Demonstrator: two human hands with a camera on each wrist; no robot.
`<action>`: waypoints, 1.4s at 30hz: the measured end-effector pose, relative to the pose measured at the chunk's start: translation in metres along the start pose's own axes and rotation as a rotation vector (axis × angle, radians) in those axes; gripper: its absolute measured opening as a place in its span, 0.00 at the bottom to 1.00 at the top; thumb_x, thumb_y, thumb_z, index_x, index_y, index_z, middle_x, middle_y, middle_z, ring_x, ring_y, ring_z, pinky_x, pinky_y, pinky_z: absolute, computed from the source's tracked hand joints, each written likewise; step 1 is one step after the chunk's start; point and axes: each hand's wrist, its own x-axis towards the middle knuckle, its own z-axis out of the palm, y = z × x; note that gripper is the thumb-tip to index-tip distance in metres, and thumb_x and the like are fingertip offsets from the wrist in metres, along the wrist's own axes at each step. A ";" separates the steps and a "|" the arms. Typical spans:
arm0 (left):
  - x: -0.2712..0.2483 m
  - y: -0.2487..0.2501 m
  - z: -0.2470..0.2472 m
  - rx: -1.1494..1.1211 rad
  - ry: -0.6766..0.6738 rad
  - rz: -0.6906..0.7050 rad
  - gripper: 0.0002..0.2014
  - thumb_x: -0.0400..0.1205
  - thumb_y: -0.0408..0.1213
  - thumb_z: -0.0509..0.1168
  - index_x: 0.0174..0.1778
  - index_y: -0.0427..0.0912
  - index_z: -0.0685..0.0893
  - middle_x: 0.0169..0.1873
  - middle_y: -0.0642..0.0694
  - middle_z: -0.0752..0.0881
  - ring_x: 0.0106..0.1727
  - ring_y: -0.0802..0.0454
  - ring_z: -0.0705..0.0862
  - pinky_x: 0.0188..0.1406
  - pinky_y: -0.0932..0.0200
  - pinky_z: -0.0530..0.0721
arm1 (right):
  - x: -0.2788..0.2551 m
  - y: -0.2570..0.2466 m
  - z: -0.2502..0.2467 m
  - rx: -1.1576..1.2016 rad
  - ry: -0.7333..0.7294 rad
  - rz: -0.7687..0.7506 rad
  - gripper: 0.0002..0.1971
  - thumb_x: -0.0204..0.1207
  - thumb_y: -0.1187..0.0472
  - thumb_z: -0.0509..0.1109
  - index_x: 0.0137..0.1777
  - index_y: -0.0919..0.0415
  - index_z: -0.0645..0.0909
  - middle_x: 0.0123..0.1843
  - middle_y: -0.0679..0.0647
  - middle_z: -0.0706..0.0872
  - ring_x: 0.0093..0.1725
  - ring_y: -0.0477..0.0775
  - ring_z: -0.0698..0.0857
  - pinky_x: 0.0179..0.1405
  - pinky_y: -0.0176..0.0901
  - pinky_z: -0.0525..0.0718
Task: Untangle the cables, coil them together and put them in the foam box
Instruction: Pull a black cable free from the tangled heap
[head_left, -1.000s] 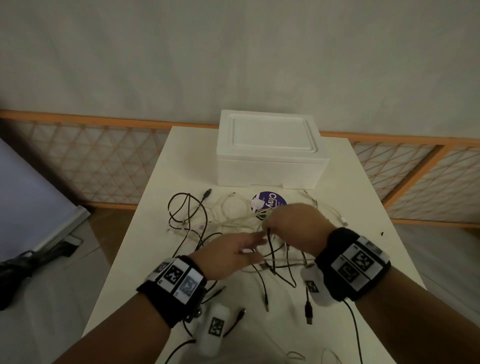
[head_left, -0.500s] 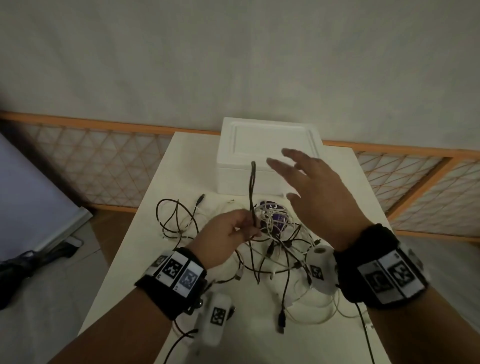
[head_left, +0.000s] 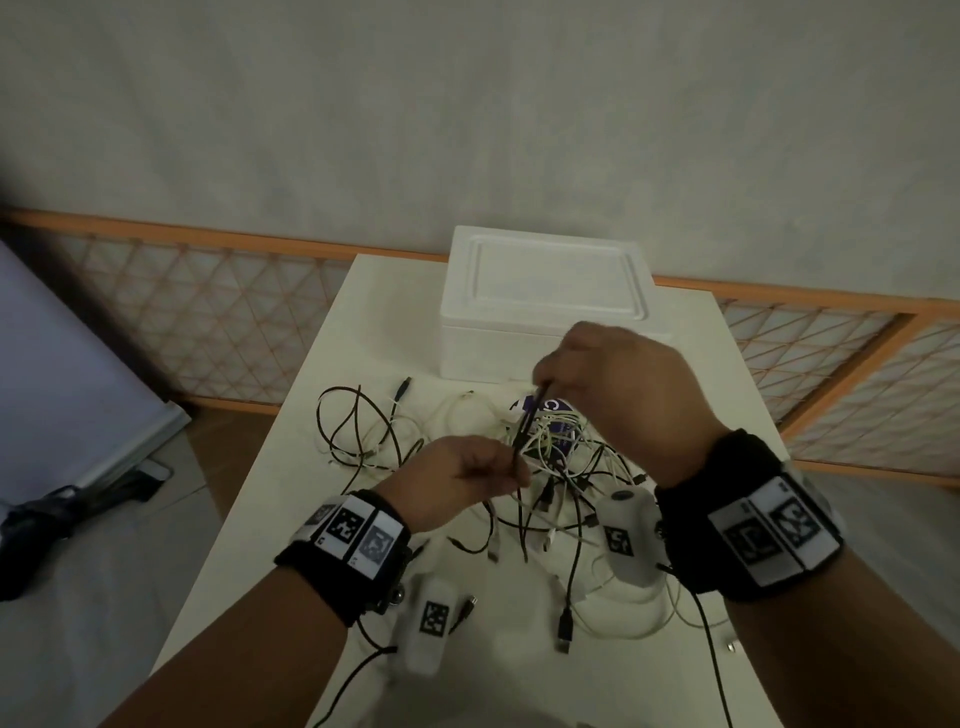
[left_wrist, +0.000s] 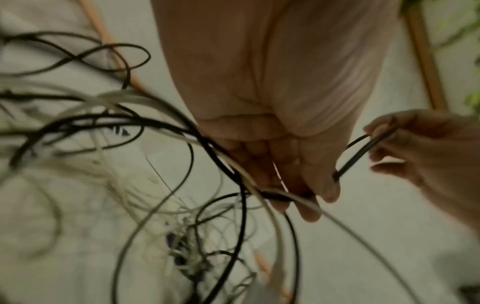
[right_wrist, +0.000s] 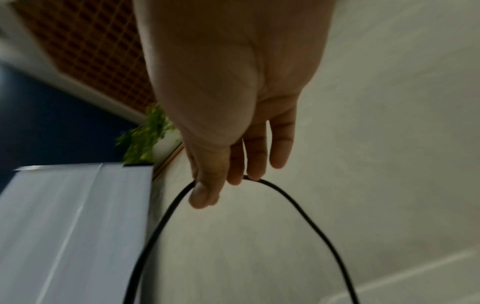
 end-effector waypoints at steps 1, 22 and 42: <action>-0.001 -0.007 -0.003 0.120 -0.022 -0.005 0.14 0.82 0.29 0.67 0.42 0.56 0.89 0.43 0.61 0.90 0.51 0.65 0.87 0.57 0.67 0.81 | 0.000 0.006 -0.004 0.052 0.050 0.063 0.05 0.73 0.52 0.70 0.46 0.46 0.87 0.42 0.48 0.84 0.42 0.56 0.85 0.33 0.49 0.84; 0.005 -0.042 -0.023 0.832 0.091 0.024 0.19 0.85 0.51 0.51 0.47 0.46 0.85 0.33 0.49 0.87 0.39 0.47 0.85 0.54 0.53 0.76 | -0.037 0.000 0.012 0.113 -0.011 0.132 0.10 0.75 0.51 0.66 0.40 0.48 0.88 0.37 0.44 0.90 0.39 0.50 0.88 0.44 0.47 0.80; -0.005 -0.050 -0.015 1.149 0.072 -0.083 0.15 0.85 0.48 0.53 0.41 0.49 0.83 0.35 0.48 0.88 0.43 0.45 0.85 0.63 0.45 0.74 | -0.040 -0.002 0.032 0.322 0.003 0.297 0.08 0.81 0.57 0.67 0.50 0.54 0.88 0.46 0.49 0.91 0.47 0.52 0.87 0.49 0.43 0.81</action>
